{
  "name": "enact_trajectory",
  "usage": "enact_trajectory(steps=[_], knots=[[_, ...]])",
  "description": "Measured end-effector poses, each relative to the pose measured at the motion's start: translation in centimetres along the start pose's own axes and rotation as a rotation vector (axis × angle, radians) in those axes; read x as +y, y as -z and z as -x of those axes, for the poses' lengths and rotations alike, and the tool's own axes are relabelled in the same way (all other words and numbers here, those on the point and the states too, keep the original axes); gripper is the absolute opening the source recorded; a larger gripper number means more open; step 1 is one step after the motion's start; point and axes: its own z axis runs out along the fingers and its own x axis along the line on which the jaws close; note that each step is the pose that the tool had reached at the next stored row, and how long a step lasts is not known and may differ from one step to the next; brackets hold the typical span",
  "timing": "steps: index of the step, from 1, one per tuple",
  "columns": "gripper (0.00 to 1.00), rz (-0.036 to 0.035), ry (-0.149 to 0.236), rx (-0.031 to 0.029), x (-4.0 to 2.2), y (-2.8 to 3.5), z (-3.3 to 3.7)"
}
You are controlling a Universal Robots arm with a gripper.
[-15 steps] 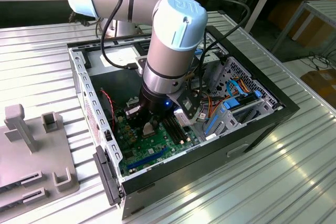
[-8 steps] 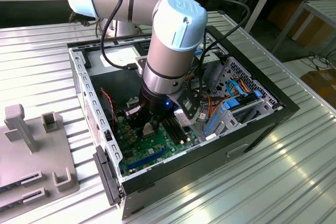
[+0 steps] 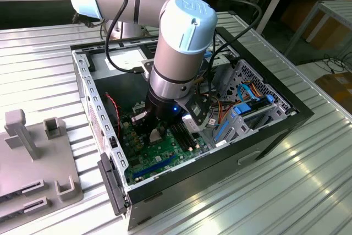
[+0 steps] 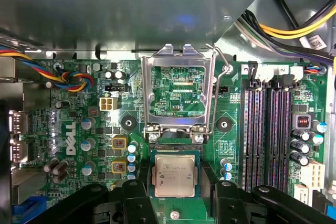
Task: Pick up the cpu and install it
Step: 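Place the cpu into insertion slot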
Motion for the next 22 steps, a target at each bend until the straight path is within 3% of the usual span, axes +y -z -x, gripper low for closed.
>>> enact_trajectory(steps=[22], knots=[[0.47, 0.0, -0.001, 0.0001, 0.0, -0.37, 0.08]])
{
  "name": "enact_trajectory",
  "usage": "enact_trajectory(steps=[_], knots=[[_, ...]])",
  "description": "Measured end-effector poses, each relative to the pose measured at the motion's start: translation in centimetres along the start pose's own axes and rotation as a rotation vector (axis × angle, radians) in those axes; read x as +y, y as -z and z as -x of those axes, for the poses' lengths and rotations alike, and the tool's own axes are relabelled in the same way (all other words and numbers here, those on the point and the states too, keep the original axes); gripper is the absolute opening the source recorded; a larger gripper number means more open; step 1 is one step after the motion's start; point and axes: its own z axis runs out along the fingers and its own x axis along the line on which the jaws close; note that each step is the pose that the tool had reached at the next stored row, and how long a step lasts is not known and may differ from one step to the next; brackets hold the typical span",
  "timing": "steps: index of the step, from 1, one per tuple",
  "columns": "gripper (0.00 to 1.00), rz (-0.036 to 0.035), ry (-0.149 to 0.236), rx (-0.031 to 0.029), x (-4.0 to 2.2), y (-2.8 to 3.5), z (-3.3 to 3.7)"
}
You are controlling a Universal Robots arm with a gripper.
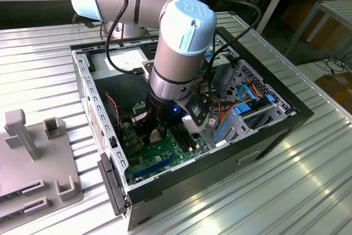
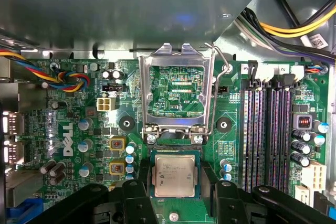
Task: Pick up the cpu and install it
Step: 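Place the cpu into insertion slot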
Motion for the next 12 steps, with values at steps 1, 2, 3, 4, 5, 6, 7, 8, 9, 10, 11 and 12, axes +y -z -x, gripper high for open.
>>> enact_trajectory(steps=[1, 2, 3, 4, 5, 6, 7, 8, 9, 10, 11, 12], knots=[[0.47, 0.0, 0.0, 0.0, 0.0, 0.0, 0.0], [0.47, 0.0, 0.0, 0.0, 0.0, 0.0, 0.0], [0.47, 0.0001, 0.0, 0.0, 0.0, 0.0, 0.0], [0.47, 0.0002, 0.0, -0.0001, 0.01, 0.02, 0.0], [0.47, 0.0003, 0.0, -0.0002, 0.01, 0.02, 0.01], [0.47, 0.0003, 0.0, -0.0001, 0.01, 0.02, 0.0], [0.47, 0.0003, 0.0, -0.0002, 0.01, 0.02, 0.0], [0.47, 0.0001, 0.0, -0.0001, 0.01, 0.03, 0.0], [0.47, -0.0001, 0.0, 0.0, 0.02, 0.04, 0.0], [0.47, -0.0002, 0.0, 0.0, 0.03, 0.04, 0.0], [0.47, -0.0002, 0.0, 0.0, 0.04, 0.04, 0.0], [0.47, -0.0002, 0.0, 0.0, 0.05, 0.04, 0.0]])
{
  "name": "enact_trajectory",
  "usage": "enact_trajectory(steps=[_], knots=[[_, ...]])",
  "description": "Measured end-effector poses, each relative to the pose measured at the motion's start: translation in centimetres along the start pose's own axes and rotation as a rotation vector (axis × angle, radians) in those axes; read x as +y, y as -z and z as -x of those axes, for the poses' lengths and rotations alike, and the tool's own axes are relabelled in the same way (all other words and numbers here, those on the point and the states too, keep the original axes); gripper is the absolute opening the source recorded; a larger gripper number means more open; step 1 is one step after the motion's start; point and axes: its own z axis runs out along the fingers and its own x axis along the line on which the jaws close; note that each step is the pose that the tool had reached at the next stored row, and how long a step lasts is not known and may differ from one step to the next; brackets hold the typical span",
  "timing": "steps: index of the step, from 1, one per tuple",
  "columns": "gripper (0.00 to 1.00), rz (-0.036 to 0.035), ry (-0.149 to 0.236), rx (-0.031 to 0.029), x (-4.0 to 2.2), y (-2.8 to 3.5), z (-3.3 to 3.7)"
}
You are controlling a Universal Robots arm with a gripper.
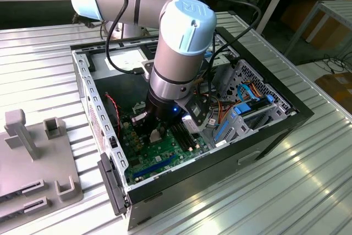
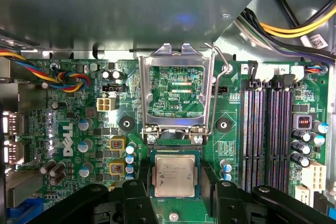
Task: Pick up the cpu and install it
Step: 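Place the cpu into insertion slot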
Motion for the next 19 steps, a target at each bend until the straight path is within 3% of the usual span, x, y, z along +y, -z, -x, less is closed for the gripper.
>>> enact_trajectory(steps=[19], knots=[[0.47, 0.0005, 0.0, -0.0002, -0.12, -0.06, 0.0]])
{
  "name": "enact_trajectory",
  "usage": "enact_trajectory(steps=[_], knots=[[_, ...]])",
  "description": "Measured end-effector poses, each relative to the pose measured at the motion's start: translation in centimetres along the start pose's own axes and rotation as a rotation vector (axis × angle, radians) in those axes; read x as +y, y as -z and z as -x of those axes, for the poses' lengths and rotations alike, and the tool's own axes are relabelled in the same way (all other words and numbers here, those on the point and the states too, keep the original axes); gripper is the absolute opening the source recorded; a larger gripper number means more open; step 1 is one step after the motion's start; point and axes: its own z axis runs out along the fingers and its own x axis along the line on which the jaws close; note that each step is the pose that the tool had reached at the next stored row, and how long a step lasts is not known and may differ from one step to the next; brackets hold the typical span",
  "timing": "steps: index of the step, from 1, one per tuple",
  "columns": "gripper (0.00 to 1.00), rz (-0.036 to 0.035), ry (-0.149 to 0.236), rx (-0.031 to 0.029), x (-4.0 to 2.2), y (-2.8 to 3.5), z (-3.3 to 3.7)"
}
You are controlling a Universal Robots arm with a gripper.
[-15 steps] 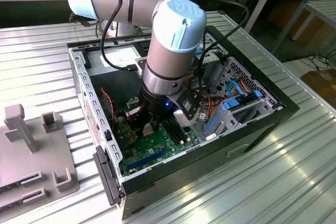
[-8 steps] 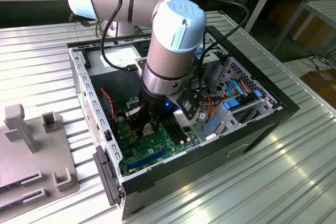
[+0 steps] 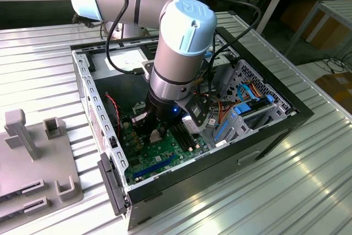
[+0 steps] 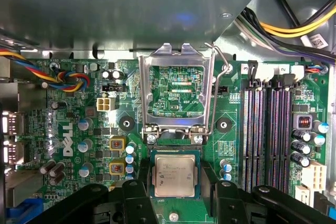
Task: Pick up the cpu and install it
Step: 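Place the cpu into insertion slot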
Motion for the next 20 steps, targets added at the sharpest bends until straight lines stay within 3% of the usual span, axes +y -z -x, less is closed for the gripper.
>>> enact_trajectory(steps=[20], knots=[[0.47, 0.0, 0.0, 0.0001, -0.02, -0.31, -0.01]])
